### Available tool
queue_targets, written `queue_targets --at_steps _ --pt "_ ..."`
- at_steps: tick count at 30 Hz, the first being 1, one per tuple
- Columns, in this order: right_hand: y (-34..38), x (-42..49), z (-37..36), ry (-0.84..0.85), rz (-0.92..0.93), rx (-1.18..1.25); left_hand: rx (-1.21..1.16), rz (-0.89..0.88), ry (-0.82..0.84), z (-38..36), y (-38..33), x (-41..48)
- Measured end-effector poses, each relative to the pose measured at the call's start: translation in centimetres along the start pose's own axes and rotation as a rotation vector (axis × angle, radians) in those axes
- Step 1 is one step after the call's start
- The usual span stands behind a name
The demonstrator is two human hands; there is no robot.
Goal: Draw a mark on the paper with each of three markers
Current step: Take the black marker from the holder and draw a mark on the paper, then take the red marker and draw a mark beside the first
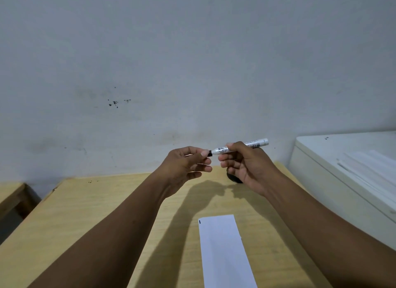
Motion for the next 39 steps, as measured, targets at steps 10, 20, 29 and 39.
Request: queue_targets --at_steps 10,20,29,39 --pt "-2.0 -0.1 0.4 0.068 -0.122 0.086 0.066 -0.045 -0.025 -0.5 0.7 1.0" --pt "4.5 2.7 9.3 -0.067 -0.105 -1.055 0.566 -0.379 -0.202 -3.8 -3.6 5.5" --pt "4.0 5.2 9.2 -0.041 -0.034 -1.241 1.019 -0.395 -0.056 -7.6 -0.7 9.1" --pt "1.0 5.3 10.3 -0.098 -0.01 -1.14 1.177 -0.372 0.044 -8.5 0.8 10.2"
Point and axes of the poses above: each hand's wrist, its own x-axis towards the middle knuckle, its own z-axis out of the back of the hand, y = z × x, the point moved 3 cm from there along x, towards the middle knuckle, and after that the axes turned 11 degrees about -x, right-handed, at the moved point
